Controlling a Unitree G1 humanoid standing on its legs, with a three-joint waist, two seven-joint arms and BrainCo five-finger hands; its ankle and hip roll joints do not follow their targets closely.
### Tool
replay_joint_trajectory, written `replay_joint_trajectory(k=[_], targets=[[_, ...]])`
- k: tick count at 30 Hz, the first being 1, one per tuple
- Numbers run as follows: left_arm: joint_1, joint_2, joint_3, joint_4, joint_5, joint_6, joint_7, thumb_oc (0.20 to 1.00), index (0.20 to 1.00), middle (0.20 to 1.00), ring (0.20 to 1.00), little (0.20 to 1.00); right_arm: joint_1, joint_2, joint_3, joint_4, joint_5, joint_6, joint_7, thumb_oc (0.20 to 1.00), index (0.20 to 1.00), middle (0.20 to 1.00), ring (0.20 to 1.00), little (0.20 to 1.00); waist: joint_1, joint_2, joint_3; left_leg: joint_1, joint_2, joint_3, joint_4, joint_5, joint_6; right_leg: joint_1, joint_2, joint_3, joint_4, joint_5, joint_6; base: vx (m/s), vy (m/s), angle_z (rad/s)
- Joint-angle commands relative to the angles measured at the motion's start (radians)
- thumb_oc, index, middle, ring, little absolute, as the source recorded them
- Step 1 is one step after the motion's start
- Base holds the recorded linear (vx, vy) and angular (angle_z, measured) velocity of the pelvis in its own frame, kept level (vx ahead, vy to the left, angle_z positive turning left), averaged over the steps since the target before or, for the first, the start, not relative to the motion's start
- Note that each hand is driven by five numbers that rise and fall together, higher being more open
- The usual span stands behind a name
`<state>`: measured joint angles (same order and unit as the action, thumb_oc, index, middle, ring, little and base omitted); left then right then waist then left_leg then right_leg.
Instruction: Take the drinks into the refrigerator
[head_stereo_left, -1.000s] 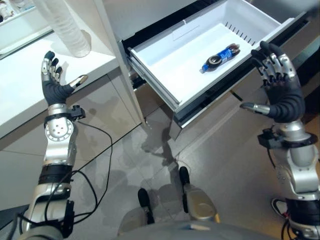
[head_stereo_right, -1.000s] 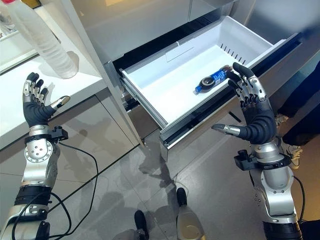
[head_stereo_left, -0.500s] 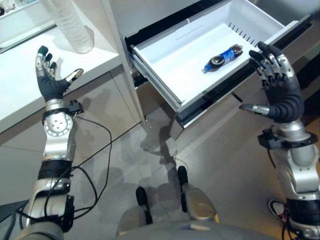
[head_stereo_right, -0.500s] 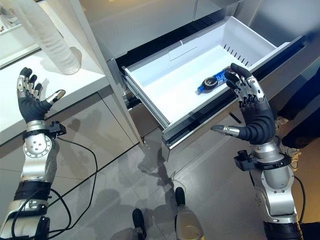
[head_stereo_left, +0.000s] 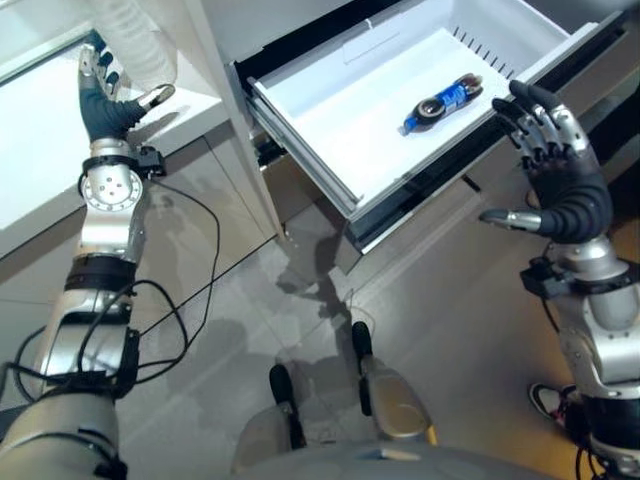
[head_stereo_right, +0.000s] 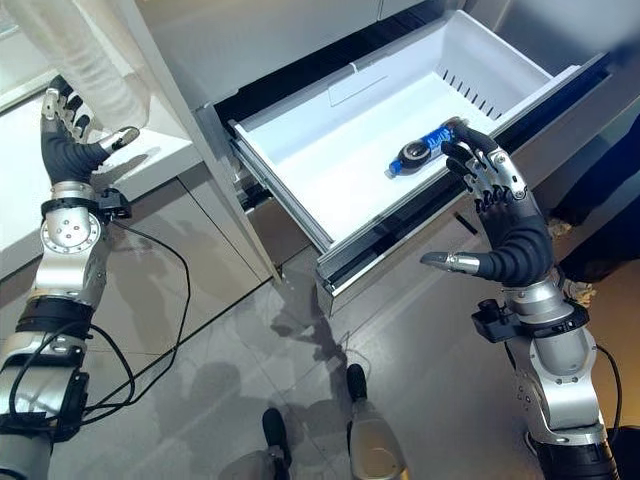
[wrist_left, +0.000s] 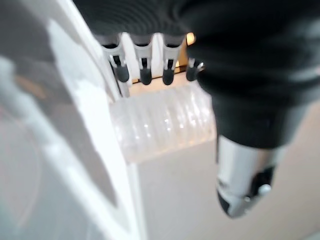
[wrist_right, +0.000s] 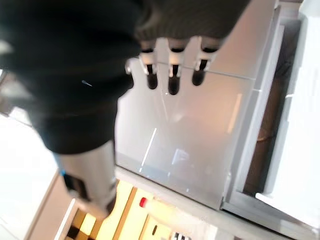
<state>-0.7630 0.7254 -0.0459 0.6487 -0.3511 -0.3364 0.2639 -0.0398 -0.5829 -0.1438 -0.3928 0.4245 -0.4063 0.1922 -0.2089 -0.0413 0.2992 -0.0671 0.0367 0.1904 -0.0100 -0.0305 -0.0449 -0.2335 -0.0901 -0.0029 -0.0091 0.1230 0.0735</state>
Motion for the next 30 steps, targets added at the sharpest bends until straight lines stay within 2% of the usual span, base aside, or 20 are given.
replay_joint_trajectory(k=[1, 7, 17, 26, 30], targets=[[-0.109, 0.091, 0.017, 0.04, -0.038, -0.031, -0.014, 1.0, 1.0, 1.0, 1.0, 1.0, -0.062, -0.032, -0.046, -0.083, 0.058, -0.037, 0.006, 1.0, 1.0, 1.0, 1.0, 1.0, -0.005, -0.017, 0.008, -0.019, -0.012, -0.074, 0.131, -0.104, 0.042, -0.006, 0.07, -0.015, 0.164, -0.163, 0.016, 0.04, -0.042, -0.25], [-0.069, 0.131, 0.064, 0.061, -0.044, -0.035, -0.012, 1.0, 1.0, 1.0, 1.0, 1.0, -0.057, -0.028, -0.061, -0.1, 0.074, -0.045, 0.013, 1.0, 1.0, 1.0, 1.0, 1.0, -0.013, -0.039, 0.015, -0.015, 0.005, -0.03, 0.153, -0.121, 0.04, -0.024, 0.098, 0.033, 0.169, -0.16, 0.013, 0.01, -0.006, -0.32], [-0.039, 0.109, 0.101, 0.089, -0.038, -0.036, -0.008, 1.0, 1.0, 1.0, 1.0, 1.0, -0.004, -0.014, -0.096, -0.128, 0.079, -0.041, 0.045, 1.0, 1.0, 1.0, 1.0, 1.0, -0.025, -0.041, 0.007, 0.008, 0.01, -0.008, 0.16, -0.141, 0.038, -0.013, 0.108, 0.051, 0.166, -0.169, 0.011, 0.03, -0.001, -0.13], [-0.151, 0.11, 0.006, 0.092, 0.002, -0.039, -0.01, 1.0, 1.0, 1.0, 1.0, 1.0, 0.02, -0.021, -0.099, -0.127, 0.089, -0.042, 0.06, 1.0, 1.0, 1.0, 1.0, 1.0, -0.037, -0.032, -0.012, 0.015, 0.006, -0.032, 0.143, -0.137, 0.032, -0.006, 0.105, 0.034, 0.164, -0.176, 0.011, 0.0, -0.006, 0.02], [-0.181, 0.104, -0.028, 0.088, -0.005, -0.046, -0.03, 1.0, 1.0, 1.0, 1.0, 1.0, 0.004, -0.034, -0.087, -0.122, 0.101, -0.039, 0.069, 1.0, 1.0, 1.0, 1.0, 1.0, -0.043, -0.031, -0.017, 0.029, 0.005, -0.022, 0.137, -0.138, 0.03, 0.003, 0.106, 0.038, 0.157, -0.173, 0.01, 0.0, -0.001, 0.01]])
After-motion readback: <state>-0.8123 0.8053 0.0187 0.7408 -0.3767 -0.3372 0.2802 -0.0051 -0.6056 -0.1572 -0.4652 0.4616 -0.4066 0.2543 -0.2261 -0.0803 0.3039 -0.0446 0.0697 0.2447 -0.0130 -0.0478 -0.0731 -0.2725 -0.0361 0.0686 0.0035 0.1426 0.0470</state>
